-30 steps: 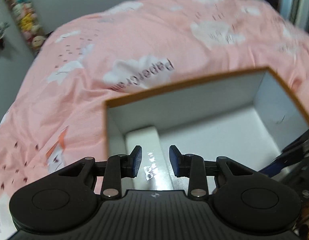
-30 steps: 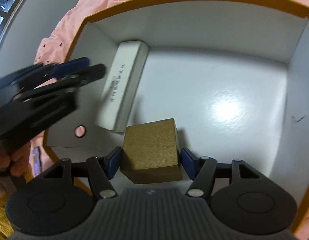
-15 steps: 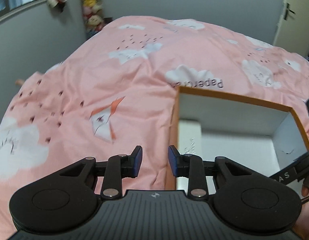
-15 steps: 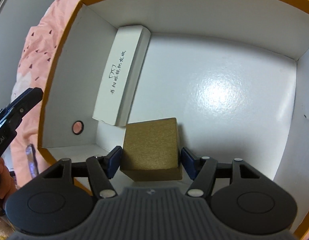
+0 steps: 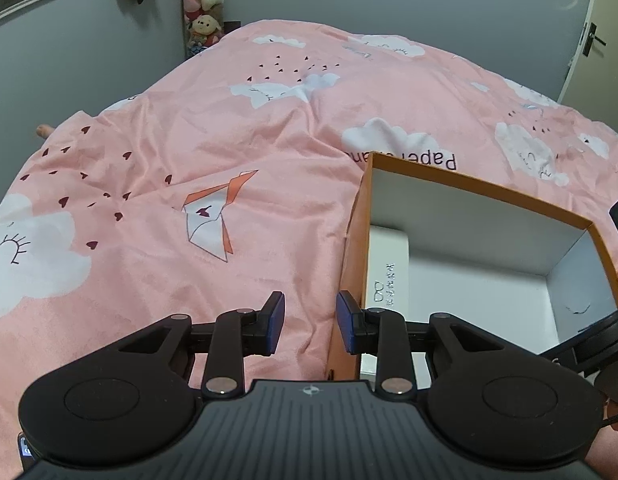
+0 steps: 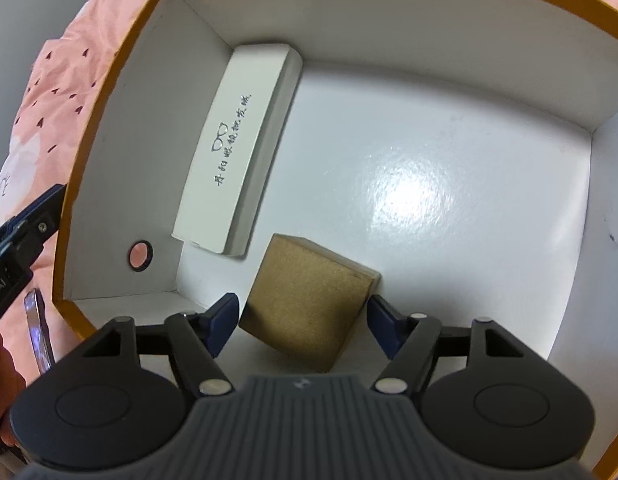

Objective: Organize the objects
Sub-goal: 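Lower the gold cube into the orange box with the right gripper, then open the right gripper to release the gold cube and withdraw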

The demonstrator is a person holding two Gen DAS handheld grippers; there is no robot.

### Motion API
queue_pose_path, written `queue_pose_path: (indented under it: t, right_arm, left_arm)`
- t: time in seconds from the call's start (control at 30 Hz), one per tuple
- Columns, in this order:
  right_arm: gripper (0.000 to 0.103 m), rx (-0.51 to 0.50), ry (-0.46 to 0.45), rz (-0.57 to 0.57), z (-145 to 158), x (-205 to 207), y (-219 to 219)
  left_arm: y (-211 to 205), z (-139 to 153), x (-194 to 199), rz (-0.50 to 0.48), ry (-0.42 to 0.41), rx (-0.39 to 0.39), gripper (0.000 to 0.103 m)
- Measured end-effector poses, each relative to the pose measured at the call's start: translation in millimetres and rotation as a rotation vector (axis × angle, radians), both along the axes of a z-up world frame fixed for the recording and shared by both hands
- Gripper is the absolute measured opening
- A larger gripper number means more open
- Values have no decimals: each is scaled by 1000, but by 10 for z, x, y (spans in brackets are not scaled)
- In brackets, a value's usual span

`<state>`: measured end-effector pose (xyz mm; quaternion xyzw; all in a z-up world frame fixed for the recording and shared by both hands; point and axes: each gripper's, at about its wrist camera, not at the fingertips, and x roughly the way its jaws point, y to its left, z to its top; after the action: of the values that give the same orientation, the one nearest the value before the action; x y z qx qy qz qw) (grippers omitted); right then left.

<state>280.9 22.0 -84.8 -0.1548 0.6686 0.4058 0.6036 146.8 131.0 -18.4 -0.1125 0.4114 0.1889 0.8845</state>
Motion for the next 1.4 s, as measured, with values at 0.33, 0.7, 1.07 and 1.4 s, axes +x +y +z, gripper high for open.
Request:
queue_pose_path:
  t: [0.33, 0.7, 1.07, 1.4]
  right_arm:
    - [70, -71, -51, -76, -49, -146, 13]
    - [59, -12, -96, -28, 427, 137, -92]
    - [37, -39, -49, 43, 468, 113, 102]
    - [61, -51, -26, -122, 300, 120, -140]
  left_arm:
    - [-1, -18, -2, 11, -8, -1, 36]
    - [36, -11, -18, 10, -14, -31, 36]
    - [46, -17, -17, 8, -18, -49, 36]
    - [65, -36, -11, 22, -24, -56, 36]
